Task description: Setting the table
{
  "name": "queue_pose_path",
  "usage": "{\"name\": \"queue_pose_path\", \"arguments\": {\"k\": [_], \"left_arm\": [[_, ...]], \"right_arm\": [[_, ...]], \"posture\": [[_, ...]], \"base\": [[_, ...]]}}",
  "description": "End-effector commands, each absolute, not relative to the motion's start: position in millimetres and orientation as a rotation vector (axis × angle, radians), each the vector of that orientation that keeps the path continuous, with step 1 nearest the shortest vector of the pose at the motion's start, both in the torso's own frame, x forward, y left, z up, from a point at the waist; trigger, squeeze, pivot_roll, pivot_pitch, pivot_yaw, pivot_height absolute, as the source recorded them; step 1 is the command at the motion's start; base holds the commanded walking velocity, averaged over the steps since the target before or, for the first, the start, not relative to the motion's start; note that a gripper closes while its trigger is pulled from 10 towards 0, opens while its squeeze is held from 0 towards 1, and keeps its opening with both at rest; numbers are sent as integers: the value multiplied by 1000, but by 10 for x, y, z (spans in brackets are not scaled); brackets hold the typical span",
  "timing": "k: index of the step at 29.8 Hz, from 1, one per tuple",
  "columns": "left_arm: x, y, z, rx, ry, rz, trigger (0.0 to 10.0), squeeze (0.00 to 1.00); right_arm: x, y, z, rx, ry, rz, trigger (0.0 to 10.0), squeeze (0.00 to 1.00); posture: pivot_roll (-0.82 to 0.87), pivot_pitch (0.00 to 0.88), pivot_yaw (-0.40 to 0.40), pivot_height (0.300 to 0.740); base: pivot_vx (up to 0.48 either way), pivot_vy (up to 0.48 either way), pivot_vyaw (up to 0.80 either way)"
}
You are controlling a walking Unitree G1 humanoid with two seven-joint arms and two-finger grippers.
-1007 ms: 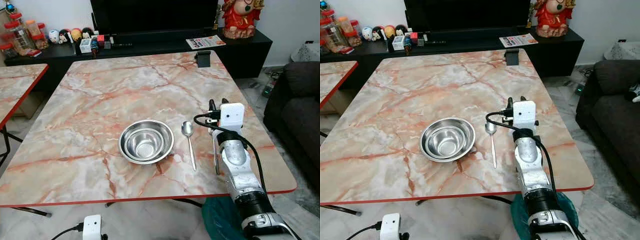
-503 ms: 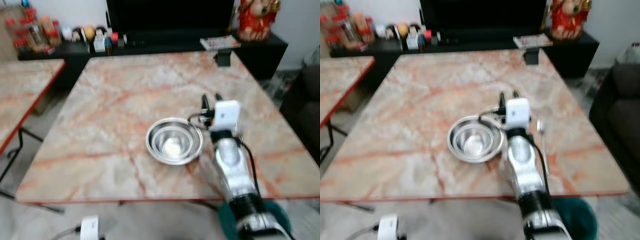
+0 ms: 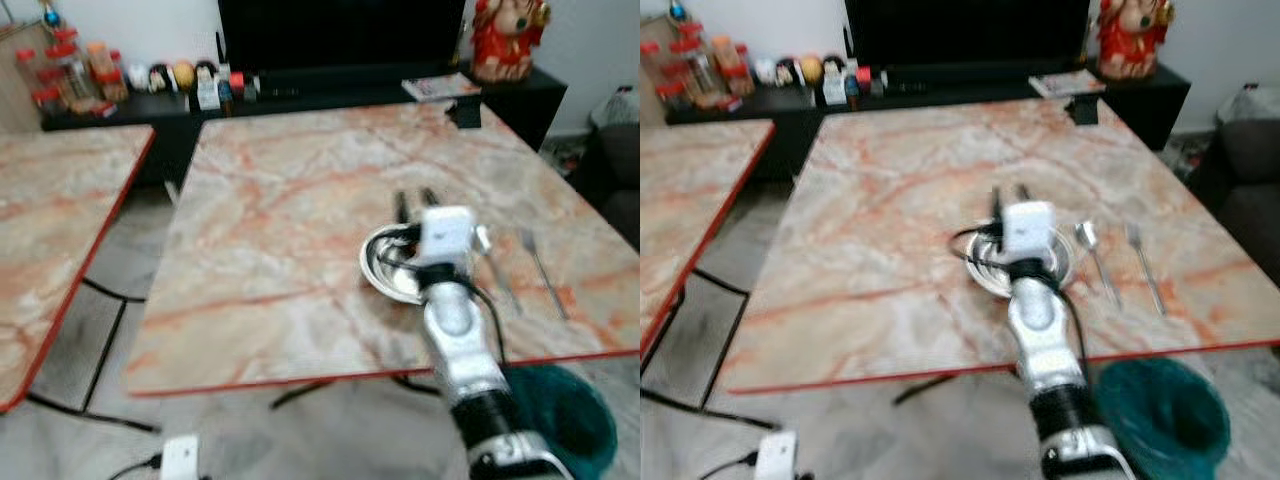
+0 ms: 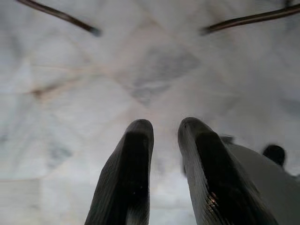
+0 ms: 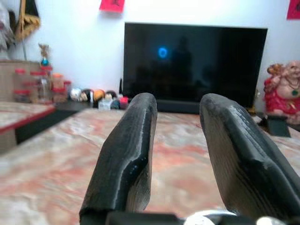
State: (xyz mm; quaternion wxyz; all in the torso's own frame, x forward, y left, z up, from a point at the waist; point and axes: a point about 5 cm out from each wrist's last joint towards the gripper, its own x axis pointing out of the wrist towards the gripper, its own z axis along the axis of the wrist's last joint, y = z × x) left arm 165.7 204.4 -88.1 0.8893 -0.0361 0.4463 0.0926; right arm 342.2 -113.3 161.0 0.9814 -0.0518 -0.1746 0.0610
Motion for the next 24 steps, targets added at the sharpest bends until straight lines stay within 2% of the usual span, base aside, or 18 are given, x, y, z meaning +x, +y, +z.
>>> {"name": "queue_pose_path", "arguments": {"k": [1,15,24], "left_arm": [[1670,1986,-884,-91,924,183,10000,0],[1688,2001,-874,-97,916,198,10000,0],[1676,2011,-877,-105,915,214,10000,0]], "right_arm": [[3417,-1187,1633,-111,-362,113,10000,0],[3304,-940,1516,-82,-333,209,10000,0],[3258,-972,1253,-112,-231,223,10000,0]], "posture": [[-4,0,58,740],[6,0,52,740],[13,6,49,740]], "base": [[0,480,0],[0,480,0],[0,480,0]]}}
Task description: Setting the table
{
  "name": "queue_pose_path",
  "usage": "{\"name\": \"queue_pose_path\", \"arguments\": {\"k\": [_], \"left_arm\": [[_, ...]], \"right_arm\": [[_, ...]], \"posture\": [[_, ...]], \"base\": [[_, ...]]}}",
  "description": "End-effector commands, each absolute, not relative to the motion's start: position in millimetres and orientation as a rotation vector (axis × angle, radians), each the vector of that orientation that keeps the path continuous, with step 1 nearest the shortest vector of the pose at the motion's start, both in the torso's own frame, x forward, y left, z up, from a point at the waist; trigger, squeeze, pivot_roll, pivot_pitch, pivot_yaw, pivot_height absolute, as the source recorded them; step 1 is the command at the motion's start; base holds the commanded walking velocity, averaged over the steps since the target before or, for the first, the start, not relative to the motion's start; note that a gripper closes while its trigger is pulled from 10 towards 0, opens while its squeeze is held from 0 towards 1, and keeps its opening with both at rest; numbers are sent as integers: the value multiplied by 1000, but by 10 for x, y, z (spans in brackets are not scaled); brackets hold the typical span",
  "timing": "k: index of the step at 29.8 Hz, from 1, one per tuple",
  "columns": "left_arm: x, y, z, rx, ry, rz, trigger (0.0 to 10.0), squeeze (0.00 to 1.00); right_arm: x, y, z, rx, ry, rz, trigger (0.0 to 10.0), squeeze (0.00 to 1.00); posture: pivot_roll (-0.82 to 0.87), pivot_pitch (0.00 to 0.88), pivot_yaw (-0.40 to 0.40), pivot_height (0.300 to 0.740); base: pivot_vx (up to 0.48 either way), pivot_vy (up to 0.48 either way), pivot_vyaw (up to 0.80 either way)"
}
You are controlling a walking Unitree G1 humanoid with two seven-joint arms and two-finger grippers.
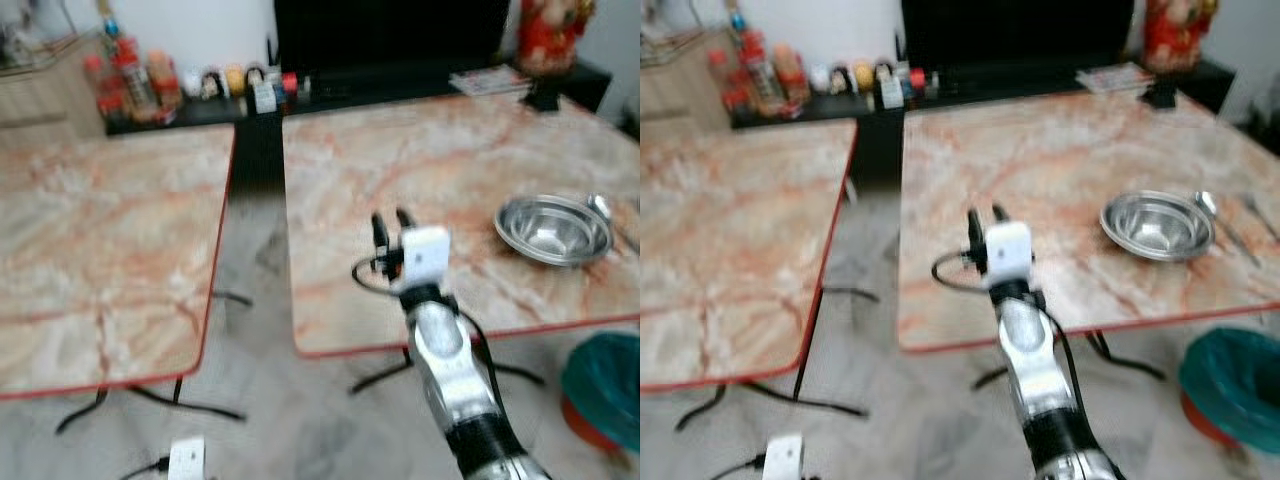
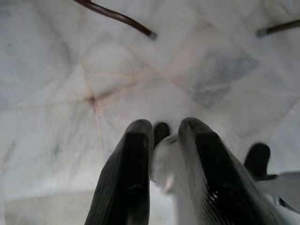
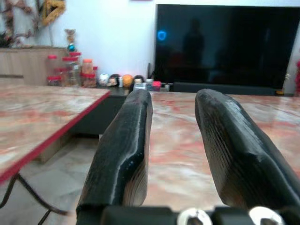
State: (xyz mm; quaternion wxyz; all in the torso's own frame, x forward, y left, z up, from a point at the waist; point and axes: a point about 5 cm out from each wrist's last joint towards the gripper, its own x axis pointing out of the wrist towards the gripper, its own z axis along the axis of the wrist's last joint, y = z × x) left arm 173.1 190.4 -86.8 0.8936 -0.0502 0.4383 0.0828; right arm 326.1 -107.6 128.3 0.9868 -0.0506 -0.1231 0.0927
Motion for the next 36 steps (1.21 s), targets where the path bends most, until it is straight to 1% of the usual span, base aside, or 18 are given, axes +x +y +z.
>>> {"name": "queue_pose_path", "arguments": {"k": [1,9,12,21,23,24,25,27,30,33,36], "left_arm": [[1672,2014,-878,-106,915,217,10000,0],[1662,2020,-881,-107,917,222,10000,0],[1679,2039,-871,-107,912,228,10000,0],[1692,2045,-864,-109,907,232,10000,0],[1690,2043,-865,-110,907,232,10000,0],[1689,2044,-866,-110,907,232,10000,0],[1689,2044,-866,-110,907,232,10000,0],[1682,2048,-868,-108,909,231,10000,0],[1674,2056,-870,-106,910,230,10000,0],[1656,2077,-873,-97,915,228,10000,0],[1651,2089,-873,-93,915,226,10000,0]], "right_arm": [[3246,-987,1235,-119,-230,223,10000,0],[3240,-1003,1235,-124,-231,224,10000,0],[3265,-1050,1207,-97,-211,199,10000,0],[3275,-1120,1185,-106,-205,175,10000,0],[3255,-1196,1132,-110,-191,141,10000,0],[3213,-1320,1026,-121,-156,97,10000,0],[3213,-1320,1026,-121,-156,97,10000,0],[3108,-1497,879,-142,-124,55,10000,0],[3057,-1550,845,-143,-131,49,10000,0],[2885,-1765,713,-163,-113,-33,10000,0],[2777,-1843,615,-178,-82,-65,10000,0]], "posture": [[17,11,48,740],[14,15,50,740],[23,17,52,740],[21,18,50,740],[24,21,50,740],[22,23,51,740],[22,23,51,740],[15,28,59,740],[13,28,61,740],[13,28,64,740],[12,24,65,740]], "base": [[0,480,456],[0,480,757],[0,480,0],[0,480,0],[0,480,0],[0,480,0],[0,480,0],[0,480,0],[0,480,0],[0,480,0],[0,480,0]]}}
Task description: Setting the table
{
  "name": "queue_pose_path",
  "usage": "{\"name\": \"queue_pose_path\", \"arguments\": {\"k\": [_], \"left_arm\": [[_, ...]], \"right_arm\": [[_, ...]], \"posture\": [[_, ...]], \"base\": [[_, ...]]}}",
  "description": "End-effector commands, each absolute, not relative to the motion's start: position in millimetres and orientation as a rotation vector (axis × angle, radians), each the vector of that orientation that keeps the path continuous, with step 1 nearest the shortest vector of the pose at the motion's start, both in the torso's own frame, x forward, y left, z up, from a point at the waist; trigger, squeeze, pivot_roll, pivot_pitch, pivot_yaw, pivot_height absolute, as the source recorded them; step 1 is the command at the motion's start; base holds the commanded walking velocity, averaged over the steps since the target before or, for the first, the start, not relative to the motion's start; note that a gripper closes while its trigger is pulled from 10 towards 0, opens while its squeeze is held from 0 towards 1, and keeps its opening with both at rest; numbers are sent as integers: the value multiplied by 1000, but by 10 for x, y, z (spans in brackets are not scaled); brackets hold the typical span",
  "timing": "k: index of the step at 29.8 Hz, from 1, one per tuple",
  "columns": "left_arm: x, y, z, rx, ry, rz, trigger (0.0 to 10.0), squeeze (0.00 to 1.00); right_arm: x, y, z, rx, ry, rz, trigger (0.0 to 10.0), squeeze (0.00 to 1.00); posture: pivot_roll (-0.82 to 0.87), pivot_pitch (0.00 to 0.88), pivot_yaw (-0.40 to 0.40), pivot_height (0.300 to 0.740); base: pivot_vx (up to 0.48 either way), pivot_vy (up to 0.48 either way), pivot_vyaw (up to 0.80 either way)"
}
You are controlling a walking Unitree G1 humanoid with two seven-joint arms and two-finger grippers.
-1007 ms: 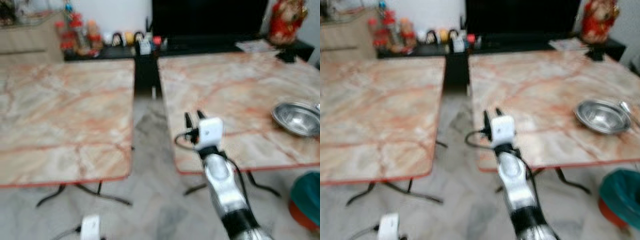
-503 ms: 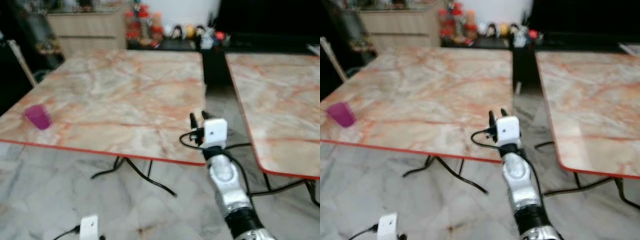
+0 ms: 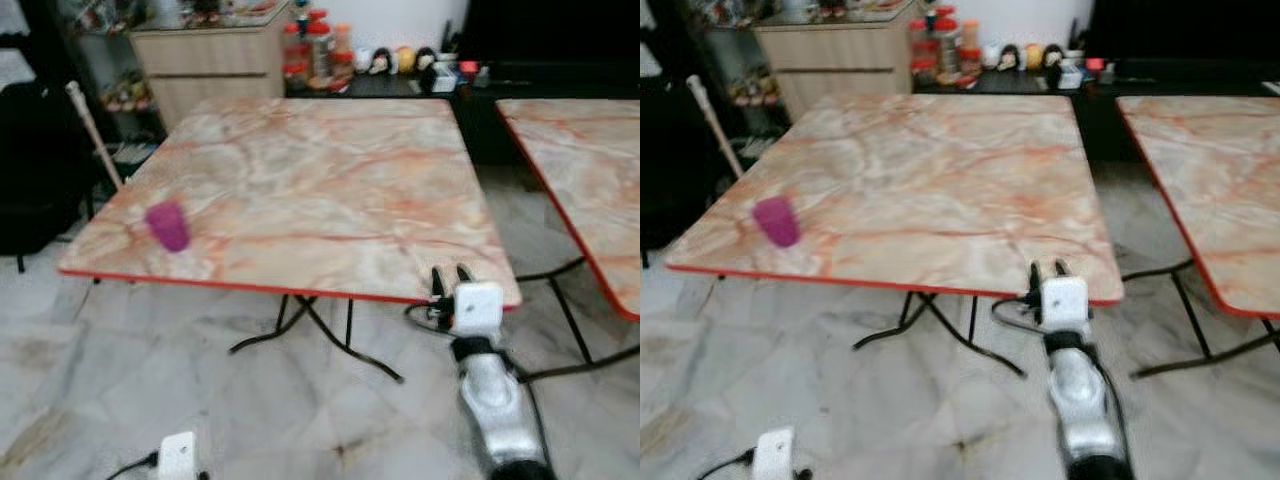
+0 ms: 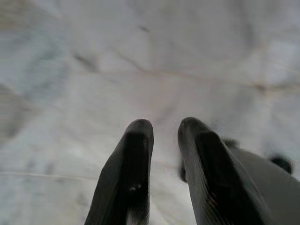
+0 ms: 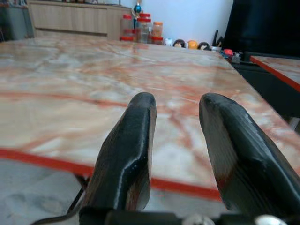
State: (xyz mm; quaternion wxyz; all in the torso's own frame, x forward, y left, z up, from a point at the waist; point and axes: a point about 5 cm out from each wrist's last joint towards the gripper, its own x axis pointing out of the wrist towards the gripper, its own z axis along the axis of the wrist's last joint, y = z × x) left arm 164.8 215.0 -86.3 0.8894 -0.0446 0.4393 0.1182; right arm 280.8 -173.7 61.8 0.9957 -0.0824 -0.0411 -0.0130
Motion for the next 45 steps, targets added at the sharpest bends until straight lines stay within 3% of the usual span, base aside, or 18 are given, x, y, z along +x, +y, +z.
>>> {"name": "queue_pose_path", "arguments": {"k": [1,4,11,25,33,45], "left_arm": [[1648,2092,-874,-89,917,224,10000,0],[1639,2100,-876,-86,917,223,10000,0],[1599,2151,-882,-25,930,202,10000,0],[1660,2184,-851,-32,916,207,10000,0],[1725,2167,-821,-40,885,213,10000,0],[2041,2090,-663,-47,765,187,10000,0]], "right_arm": [[2715,-1872,553,-191,-62,-72,10000,0],[2587,-1928,426,-203,-17,-93,10000,0],[2134,-2036,-253,-184,324,-132,10000,0],[1768,-1928,-802,-16,799,-102,10000,0],[1846,-1897,-779,-2,797,-88,10000,0],[1811,-1901,-806,39,824,-106,10000,0]], "posture": [[12,24,65,740],[14,19,63,740],[16,0,77,740],[37,0,100,740],[42,0,90,740],[36,0,75,740]], "base": [[0,472,0],[0,472,0],[0,63,0],[0,0,0],[0,0,0],[353,0,0]]}}
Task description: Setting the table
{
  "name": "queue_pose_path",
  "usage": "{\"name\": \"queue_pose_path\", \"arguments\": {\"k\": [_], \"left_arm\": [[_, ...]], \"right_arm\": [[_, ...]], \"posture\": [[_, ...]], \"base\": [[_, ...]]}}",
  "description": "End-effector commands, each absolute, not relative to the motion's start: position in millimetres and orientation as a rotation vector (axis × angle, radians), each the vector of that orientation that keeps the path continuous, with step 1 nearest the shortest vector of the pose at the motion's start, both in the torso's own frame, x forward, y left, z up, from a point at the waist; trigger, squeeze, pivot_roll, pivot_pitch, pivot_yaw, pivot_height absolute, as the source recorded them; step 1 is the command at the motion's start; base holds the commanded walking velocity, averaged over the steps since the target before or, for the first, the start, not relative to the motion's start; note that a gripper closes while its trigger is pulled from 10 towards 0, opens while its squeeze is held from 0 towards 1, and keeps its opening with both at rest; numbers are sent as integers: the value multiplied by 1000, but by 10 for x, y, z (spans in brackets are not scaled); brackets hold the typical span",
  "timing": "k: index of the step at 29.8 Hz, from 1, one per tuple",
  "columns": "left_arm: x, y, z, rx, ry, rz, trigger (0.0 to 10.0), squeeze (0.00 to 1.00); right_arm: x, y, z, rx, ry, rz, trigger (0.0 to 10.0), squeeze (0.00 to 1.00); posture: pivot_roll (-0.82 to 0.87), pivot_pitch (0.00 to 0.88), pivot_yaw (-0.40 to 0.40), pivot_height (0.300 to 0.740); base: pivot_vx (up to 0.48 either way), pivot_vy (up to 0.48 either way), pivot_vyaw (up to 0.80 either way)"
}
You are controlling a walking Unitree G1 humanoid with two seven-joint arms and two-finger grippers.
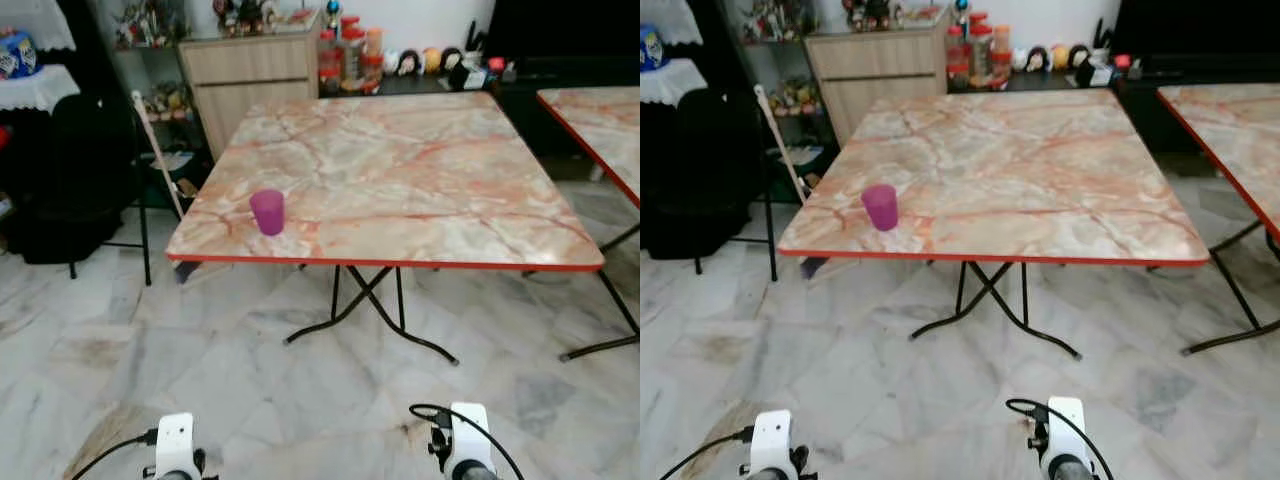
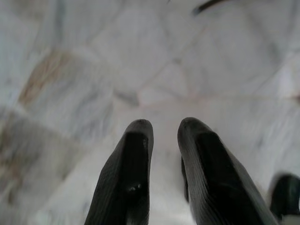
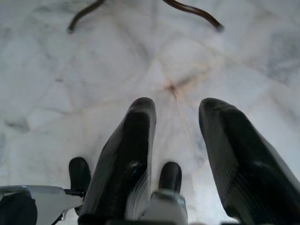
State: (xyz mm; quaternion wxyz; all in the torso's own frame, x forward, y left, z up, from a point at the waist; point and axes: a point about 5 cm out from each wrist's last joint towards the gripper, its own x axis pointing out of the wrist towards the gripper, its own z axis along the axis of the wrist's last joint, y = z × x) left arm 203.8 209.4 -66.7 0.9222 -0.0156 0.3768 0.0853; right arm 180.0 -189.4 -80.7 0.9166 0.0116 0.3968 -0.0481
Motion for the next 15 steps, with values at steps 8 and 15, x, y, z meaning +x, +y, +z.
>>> {"name": "queue_pose_path", "arguments": {"k": [8,15], "left_arm": [[2030,2088,-669,-52,765,190,10000,0],[1946,2088,-716,-55,791,196,10000,0]], "right_arm": [[1811,-1920,-808,40,833,-103,10000,0],[1830,-1925,-798,46,828,-104,10000,0]], "posture": [[40,0,71,740],[38,0,69,740]], "base": [[405,0,0],[407,0,0]]}}
